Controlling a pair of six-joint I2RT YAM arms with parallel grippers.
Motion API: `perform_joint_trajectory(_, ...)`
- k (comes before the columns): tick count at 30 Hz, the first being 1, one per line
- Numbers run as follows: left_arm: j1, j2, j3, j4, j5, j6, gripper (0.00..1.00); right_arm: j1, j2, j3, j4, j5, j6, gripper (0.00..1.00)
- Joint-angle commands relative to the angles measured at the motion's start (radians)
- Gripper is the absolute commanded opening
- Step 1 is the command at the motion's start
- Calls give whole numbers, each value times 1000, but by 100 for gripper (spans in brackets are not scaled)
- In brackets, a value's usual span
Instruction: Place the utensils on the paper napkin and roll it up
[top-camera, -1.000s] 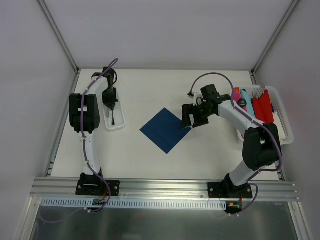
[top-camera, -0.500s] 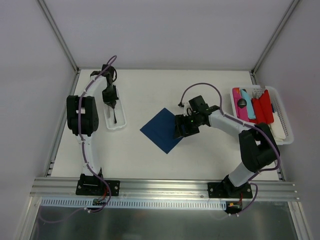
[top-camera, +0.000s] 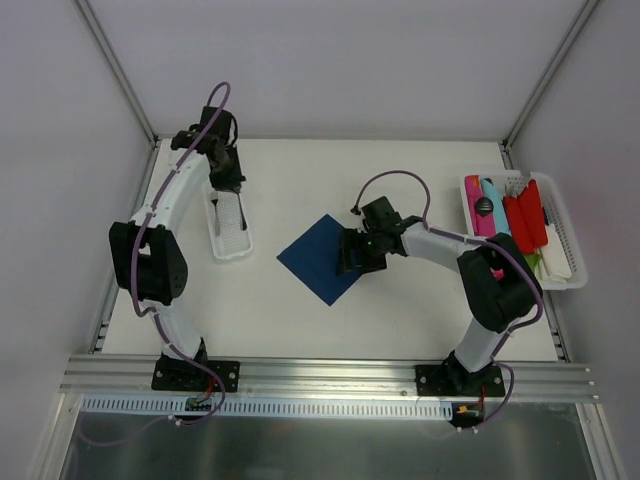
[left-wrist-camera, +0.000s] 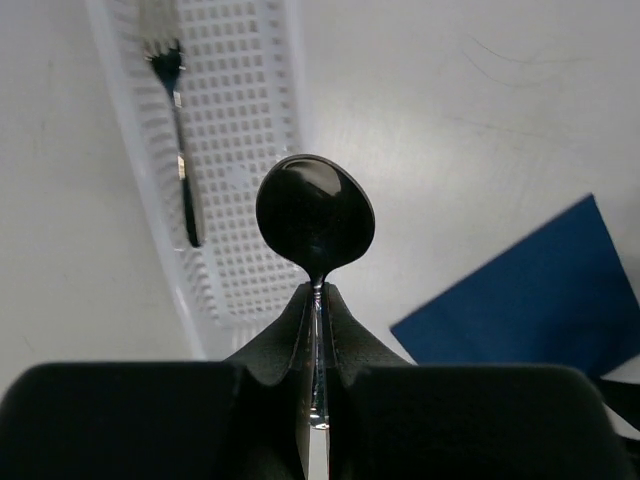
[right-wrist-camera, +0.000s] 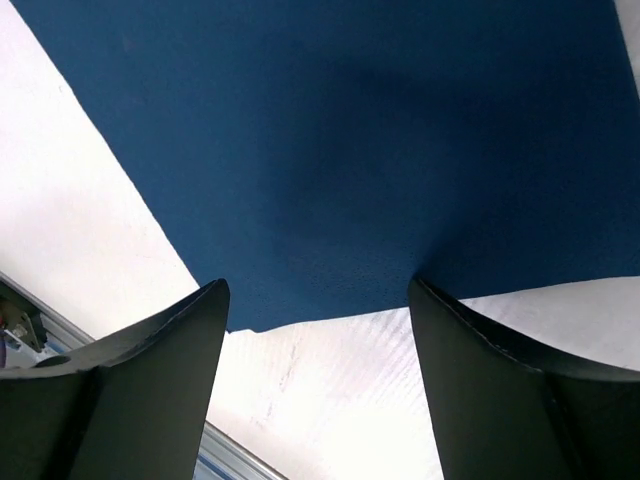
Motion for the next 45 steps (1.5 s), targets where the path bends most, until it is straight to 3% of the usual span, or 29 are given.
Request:
perform_joint_trajectory(1,-103,-71,-14,-31,34,-87,0,17,15,13,-2,-22,62,77)
perform_joint_trajectory(7,-298,-33,9,-28,18,-198,0,-58,-178,65,-78,-100,-22,84)
perform_joint_trajectory(12,-445,120,115,-28,17,-264,0,-172,-371,108,-169,-172,-143,94)
perform_joint_trajectory(16,-517,251,216,-28,23,-288,0,-213,-417,174,-368,-194,-316,99)
perform_joint_trajectory(21,-553,375,268,-30,37,-359,0,-293,-460,154,-441,-173,-399,99)
perform_joint_trajectory(29,-585,464,300,-30,37,-396,0,-422,-459,152,-439,-237,-383,99)
perform_joint_trajectory(45,-534,495,325,-45,37,-356,0,-459,-433,137,-430,-294,-363,99)
